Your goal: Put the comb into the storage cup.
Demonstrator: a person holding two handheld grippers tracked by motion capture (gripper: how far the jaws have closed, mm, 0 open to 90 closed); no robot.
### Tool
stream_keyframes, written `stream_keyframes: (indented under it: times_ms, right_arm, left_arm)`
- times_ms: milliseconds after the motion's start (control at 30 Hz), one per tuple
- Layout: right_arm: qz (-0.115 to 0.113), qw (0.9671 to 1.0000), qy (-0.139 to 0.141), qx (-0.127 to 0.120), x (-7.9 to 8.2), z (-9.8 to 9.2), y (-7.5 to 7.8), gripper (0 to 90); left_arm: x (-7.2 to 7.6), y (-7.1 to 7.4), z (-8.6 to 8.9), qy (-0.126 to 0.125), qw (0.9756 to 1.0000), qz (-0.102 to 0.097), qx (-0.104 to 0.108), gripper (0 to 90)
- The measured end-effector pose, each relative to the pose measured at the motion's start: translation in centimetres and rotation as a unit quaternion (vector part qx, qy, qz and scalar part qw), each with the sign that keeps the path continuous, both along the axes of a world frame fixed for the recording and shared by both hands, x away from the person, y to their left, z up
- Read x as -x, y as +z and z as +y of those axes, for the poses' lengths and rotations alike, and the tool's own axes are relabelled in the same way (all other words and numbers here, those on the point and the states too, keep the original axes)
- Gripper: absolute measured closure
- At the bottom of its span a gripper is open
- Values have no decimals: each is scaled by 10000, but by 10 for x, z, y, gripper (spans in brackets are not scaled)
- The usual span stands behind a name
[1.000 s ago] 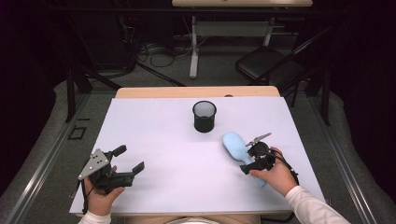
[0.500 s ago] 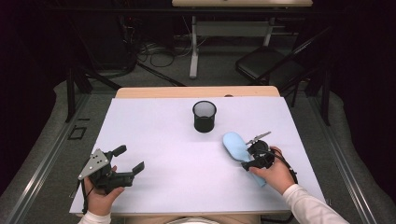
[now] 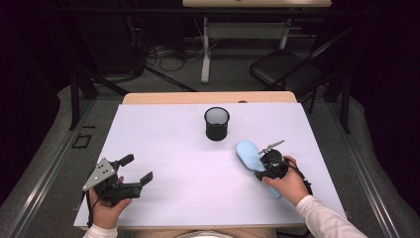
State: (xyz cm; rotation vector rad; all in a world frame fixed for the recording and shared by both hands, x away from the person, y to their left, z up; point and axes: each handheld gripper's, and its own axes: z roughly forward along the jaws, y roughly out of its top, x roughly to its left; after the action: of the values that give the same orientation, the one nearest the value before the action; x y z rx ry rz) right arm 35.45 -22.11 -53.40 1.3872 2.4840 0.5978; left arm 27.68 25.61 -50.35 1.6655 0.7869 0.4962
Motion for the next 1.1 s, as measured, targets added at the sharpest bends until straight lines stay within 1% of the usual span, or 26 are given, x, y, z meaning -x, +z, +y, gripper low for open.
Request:
stream_keyframes:
  times_ms: [67, 100, 133, 233, 267, 300, 333, 367, 433, 500, 533, 567, 633, 667, 733, 767, 833, 867, 900, 933, 1100]
  right_arm:
    - [10, 10000, 21, 14, 0, 1, -1, 519]
    - [-107, 9999, 13, -81, 0, 2, -4, 529]
    - [13, 10000, 37, 52, 0, 2, -2, 540]
    - [20, 10000, 32, 29, 0, 2, -2, 559]
    - [-13, 10000, 24, -12, 0, 2, -3, 563]
    - [39, 10000, 44, 23, 0, 2, -2, 568]
    - [41, 10000, 47, 11, 0, 2, -2, 575]
    - [-51, 9999, 40, -85, 0, 2, -4, 583]
    - [13, 10000, 34, -58, -1, 1, -3, 595]
    - [-6, 9999, -8, -104, -1, 0, -3, 618]
    - [22, 10000, 2, -77, -1, -1, -2, 623]
    - [-23, 9999, 1, -115, -1, -1, -3, 628]
    - [-25, 9999, -16, -125, 0, -1, -3, 637]
    - [-66, 9998, -48, -160, 1, -1, -4, 639]
    - [-84, 9998, -58, -143, 2, -1, -4, 644]
    - [-129, 9997, -75, -192, 2, -1, -5, 646]
    - [-126, 9997, -99, -197, 3, -2, -4, 654]
    - [-214, 9995, -85, -236, 3, -2, -6, 664]
    - [-172, 9997, -71, -163, 3, -2, -5, 673]
    - [-205, 9996, -73, -186, 4, -1, -5, 683]
    - [-181, 9998, -23, -97, 4, -1, -4, 689]
  left_arm:
    - [0, 0, 0, 3, 10000, -4, -7, 53]
    - [0, 0, 0, -4, 10000, -5, 4, 53]
    - [0, 0, 0, -2, 10000, -5, 6, 53]
    - [0, 0, 0, 10, 10000, -10, 7, 53]
    - [0, 0, 1, 10, 10000, -2, 2, 53]
    - [0, 0, 0, 9, 10000, 1, 2, 53]
    - [0, 0, 0, 18, 10000, 7, -6, 53]
    - [0, 0, 0, 6, 10000, 11, -1, 53]
    - [0, 0, 0, 6, 10000, 14, -2, 53]
    - [0, 0, 0, 13, 10000, 12, -7, 53]
    - [0, 0, 1, 10, 10000, 11, -5, 53]
    - [0, 0, 1, 19, 10000, 12, -7, 53]
    - [0, 0, 1, 15, 10000, 10, -10, 53]
    - [0, 0, 1, 19, 10000, 7, -9, 53]
    - [0, 0, 0, 7, 10000, 6, -4, 53]
    - [0, 0, 0, 5, 10000, 8, -9, 53]
    - [0, 0, 0, 5, 10000, 9, -6, 53]
    - [0, 0, 0, 6, 10000, 10, -6, 53]
    - [0, 0, 1, 1, 10000, 12, -5, 53]
    - [0, 0, 0, 4, 10000, 19, 3, 53]
    - [0, 0, 0, 6, 10000, 17, 1, 53]
